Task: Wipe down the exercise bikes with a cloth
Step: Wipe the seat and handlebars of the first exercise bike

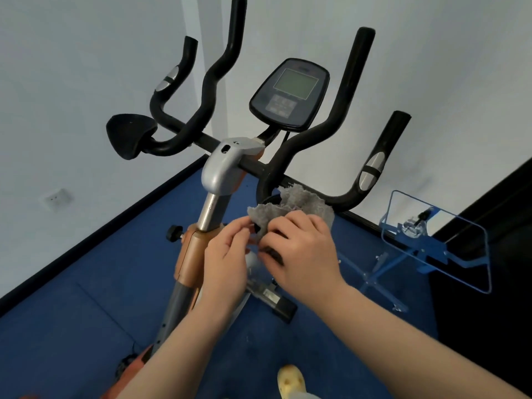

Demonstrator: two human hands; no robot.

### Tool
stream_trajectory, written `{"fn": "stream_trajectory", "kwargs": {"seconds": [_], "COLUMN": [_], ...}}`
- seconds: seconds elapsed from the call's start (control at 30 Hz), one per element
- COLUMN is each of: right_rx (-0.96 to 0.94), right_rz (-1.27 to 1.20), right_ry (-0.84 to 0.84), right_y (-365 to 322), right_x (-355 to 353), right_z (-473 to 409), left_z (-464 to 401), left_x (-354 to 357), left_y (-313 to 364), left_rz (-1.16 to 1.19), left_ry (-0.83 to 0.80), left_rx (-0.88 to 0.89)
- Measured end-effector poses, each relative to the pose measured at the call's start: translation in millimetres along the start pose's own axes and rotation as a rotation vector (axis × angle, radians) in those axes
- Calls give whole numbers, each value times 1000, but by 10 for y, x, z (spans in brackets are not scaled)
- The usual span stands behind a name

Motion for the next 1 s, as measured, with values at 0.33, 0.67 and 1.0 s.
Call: {"fn": "stream_trajectory", "kwargs": {"seconds": [0.33, 0.67, 1.0], "right_rx": [-436, -16, 439], "right_rz": [-141, -602, -893], "right_ry": [-216, -191, 75], "right_y": [325, 768, 876], "right_x": [-346, -493, -65], "right_z": [89, -35, -388], "left_z": [-21, -24, -43], "left_x": [-4, 10, 37], "left_y": [34, 68, 99], "left_rz": [-10, -11, -15], "left_ry": [1, 19, 29], "left_rx": [17, 20, 44]}}
Point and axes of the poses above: each hand's wrist, its own z-axis away from the middle knuckle, its own x-axis out of the palm, y = z × x, the point moved 6 cm from there along -z, towards the middle knuckle, and after that the axes turned 4 degrees about -z, right-handed, at the moved point
